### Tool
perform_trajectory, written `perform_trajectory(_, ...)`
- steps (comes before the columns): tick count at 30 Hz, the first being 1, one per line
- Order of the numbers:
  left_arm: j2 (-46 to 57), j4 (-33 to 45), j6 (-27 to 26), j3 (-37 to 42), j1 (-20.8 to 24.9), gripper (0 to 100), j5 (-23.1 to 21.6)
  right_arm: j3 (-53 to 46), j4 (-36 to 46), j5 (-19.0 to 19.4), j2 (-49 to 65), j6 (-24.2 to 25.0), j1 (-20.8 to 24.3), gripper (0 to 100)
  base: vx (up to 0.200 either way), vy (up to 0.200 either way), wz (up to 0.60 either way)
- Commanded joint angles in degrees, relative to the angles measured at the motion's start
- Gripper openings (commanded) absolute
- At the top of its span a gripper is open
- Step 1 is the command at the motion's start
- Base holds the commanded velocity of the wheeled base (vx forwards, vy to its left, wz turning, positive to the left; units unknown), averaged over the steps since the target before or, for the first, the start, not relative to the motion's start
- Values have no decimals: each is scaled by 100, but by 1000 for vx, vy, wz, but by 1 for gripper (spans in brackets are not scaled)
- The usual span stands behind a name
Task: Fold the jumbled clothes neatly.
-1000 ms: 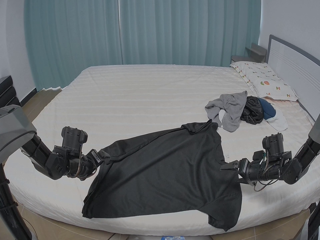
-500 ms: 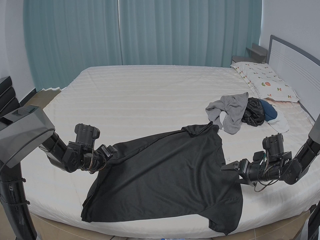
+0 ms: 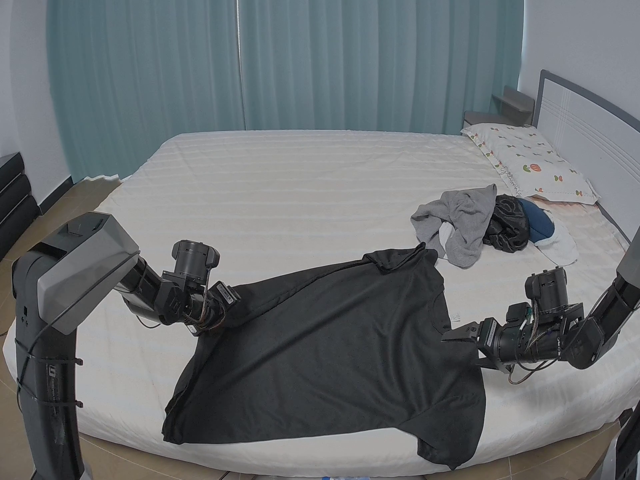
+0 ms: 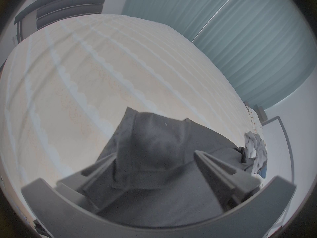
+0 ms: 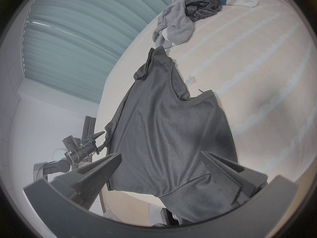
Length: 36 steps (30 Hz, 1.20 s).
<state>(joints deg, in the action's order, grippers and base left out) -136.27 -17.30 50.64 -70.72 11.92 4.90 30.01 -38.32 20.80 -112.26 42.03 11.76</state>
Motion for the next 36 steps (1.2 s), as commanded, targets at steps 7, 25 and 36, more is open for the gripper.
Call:
perform_trajectory(7, -242, 25, -10, -601, -217, 0, 143, 13, -1, 3, -50, -2, -16, 100, 0, 0, 0)
perform_trajectory(25, -840, 25, 34, -2895, -744, 0, 573, 2131, -449, -489, -1544, 95, -122, 100, 0, 0, 0)
perform_trajectory(36, -831, 34, 16, -3044, -823, 0, 600, 4513, 237, -832, -2915, 95, -306, 100, 0, 0, 0)
